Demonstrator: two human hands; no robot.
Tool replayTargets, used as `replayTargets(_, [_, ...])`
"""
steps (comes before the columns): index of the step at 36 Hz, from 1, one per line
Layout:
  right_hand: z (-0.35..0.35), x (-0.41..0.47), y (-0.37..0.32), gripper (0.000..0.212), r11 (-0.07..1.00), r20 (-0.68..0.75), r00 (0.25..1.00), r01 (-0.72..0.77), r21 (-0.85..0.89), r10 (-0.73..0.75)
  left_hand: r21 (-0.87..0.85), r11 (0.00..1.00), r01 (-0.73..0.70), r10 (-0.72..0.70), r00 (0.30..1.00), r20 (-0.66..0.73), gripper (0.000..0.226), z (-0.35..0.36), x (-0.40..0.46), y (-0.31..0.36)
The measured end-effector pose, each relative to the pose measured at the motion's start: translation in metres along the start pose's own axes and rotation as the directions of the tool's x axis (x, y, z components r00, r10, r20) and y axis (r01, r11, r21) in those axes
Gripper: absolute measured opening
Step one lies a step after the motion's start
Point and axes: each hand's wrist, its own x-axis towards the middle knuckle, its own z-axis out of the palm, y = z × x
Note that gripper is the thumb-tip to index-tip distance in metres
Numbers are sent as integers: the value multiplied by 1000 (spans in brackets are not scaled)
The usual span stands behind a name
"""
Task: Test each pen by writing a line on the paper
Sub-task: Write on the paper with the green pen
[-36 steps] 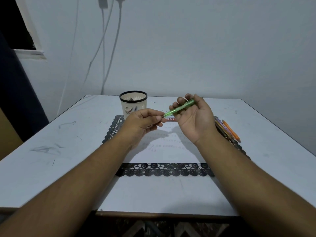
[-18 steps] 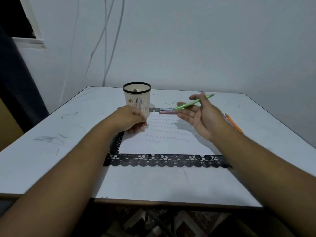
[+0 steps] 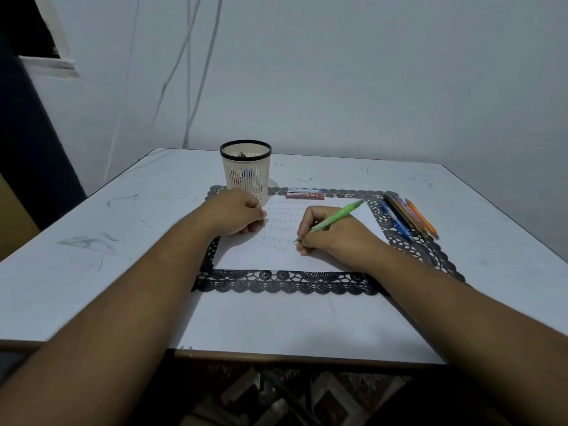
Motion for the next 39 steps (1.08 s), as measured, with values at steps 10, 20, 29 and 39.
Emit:
replayTargets(10, [1, -1, 4, 23, 999, -33, 999, 1, -49, -3, 55, 998, -7, 8, 1000, -7, 28, 2, 0, -1])
replayTargets(20, [3, 0, 2, 27, 987, -62, 998, 0, -158, -10, 71, 997, -15, 14, 1000, 12, 27, 3, 6, -5])
replayTargets(29, [3, -2, 2, 28, 991, -42, 999, -5, -135, 0, 89, 996, -20, 18, 1000, 17, 27, 4, 4, -3])
replayTargets(39, [3, -1, 3, 30, 986, -68, 998, 4, -164, -15, 122, 992, -35, 34, 999, 10, 29, 4, 3, 0])
